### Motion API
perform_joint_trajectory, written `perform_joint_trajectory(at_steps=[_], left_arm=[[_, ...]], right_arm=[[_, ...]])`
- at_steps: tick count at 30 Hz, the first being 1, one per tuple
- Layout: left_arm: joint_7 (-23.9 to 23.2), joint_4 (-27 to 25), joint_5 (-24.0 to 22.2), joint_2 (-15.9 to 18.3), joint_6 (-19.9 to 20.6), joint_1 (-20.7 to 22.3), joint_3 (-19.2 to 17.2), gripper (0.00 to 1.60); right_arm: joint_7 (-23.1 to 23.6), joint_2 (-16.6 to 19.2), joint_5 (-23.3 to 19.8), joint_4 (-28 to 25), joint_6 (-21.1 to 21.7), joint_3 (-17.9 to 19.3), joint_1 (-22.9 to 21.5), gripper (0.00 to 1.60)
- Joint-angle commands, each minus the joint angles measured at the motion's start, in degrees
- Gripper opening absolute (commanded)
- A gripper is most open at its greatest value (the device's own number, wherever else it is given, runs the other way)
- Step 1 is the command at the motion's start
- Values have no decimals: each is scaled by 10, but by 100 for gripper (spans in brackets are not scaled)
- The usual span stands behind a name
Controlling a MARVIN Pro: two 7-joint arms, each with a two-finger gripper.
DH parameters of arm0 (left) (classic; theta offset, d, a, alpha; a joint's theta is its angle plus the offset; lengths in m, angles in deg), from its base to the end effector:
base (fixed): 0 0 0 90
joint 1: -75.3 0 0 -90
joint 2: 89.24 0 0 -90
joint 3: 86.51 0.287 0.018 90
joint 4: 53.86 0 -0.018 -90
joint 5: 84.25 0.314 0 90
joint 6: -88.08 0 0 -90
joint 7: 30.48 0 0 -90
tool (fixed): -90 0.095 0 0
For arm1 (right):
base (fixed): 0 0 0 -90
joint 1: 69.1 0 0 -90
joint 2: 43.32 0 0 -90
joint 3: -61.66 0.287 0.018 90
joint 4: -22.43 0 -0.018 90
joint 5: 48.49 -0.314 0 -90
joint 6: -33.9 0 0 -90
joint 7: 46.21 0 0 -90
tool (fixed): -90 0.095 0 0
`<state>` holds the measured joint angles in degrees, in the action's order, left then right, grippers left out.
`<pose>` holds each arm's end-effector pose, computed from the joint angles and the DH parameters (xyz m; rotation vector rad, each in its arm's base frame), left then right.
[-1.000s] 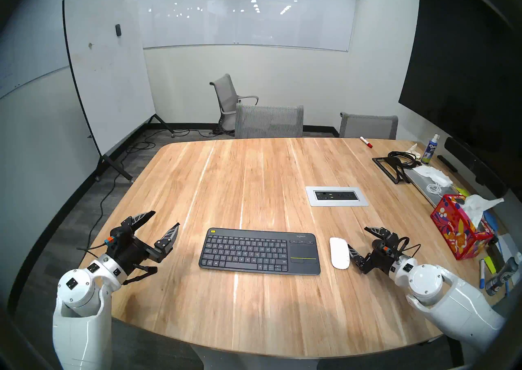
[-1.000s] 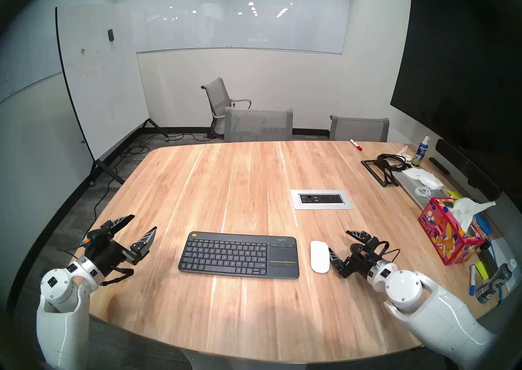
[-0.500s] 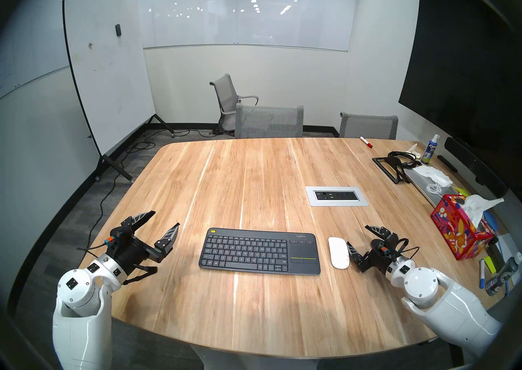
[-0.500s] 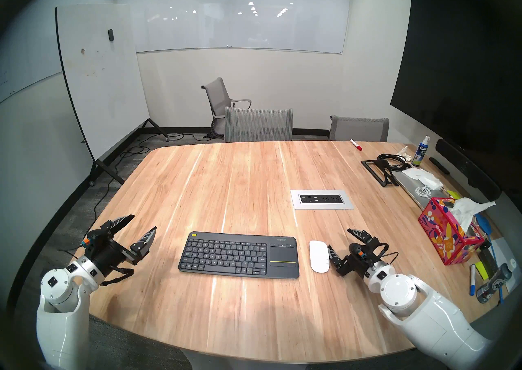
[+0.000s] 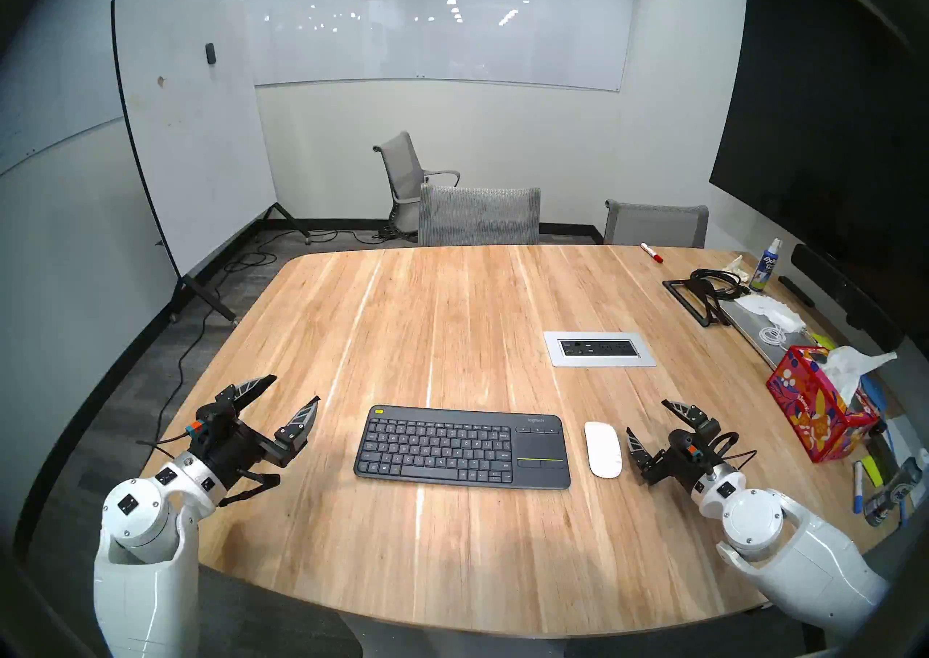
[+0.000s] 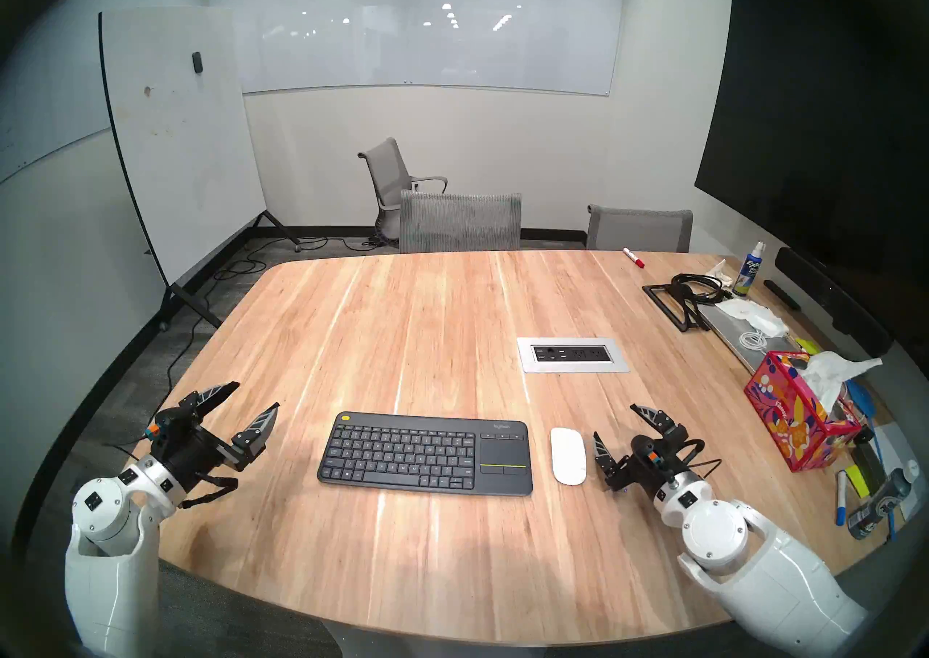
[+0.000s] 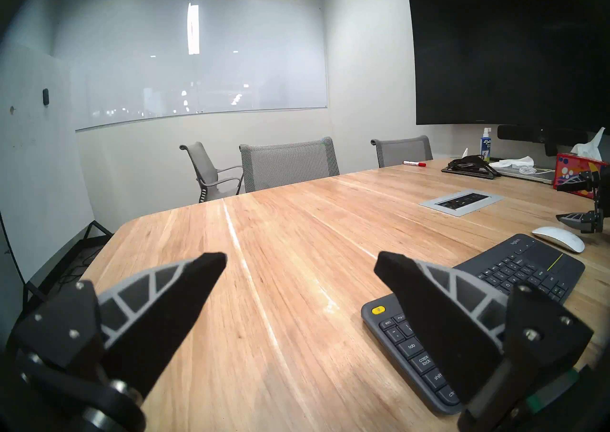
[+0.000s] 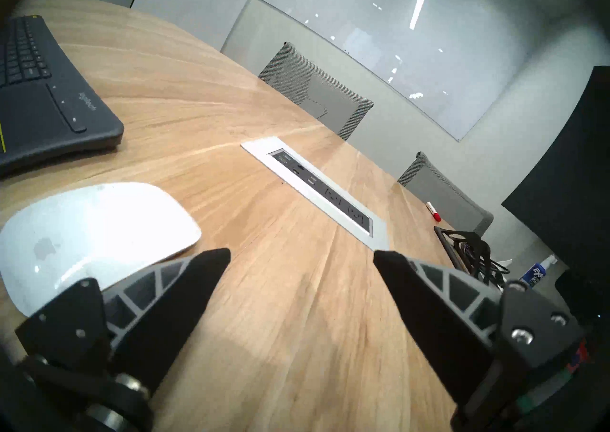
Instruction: Put the mouse beside the keyboard
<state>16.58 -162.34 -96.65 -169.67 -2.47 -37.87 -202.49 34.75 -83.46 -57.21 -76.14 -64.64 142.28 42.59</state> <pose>0.2836 0.1375 -0.2823 2.0808 -0.4994 2.0162 0.3185 -0.1444 -0.3310 2.0487 0.8786 1.8121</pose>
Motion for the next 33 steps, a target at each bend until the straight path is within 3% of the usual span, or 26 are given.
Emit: perform_joint_trajectory(at_steps=[1,5,11,15,19,26,33], left_arm=[[0,-8,0,0,-1,1,1,160],[-1,-7,0,0,-1,1,1,160],[-1,-7,0,0,-1,1,1,160],[-1,-8,1,-1,-1,1,1,160],[-1,-8,1,-1,-1,1,1,160],[0,-9,1,-1,-1,0,1,160],[0,-9,2,-2,-1,0,1,160]], right_arm=[[-27,3,-26,-76,-50,46,46,160],[-32,-13,-45,-101,-82,53,60,160],[-47,-37,-96,-144,-89,64,94,160],[-60,-47,-125,-177,-78,72,126,160],[-72,-49,-161,-215,-41,81,157,160],[-60,-52,-217,-209,8,63,148,160],[-44,-47,-219,-196,17,45,139,160]])
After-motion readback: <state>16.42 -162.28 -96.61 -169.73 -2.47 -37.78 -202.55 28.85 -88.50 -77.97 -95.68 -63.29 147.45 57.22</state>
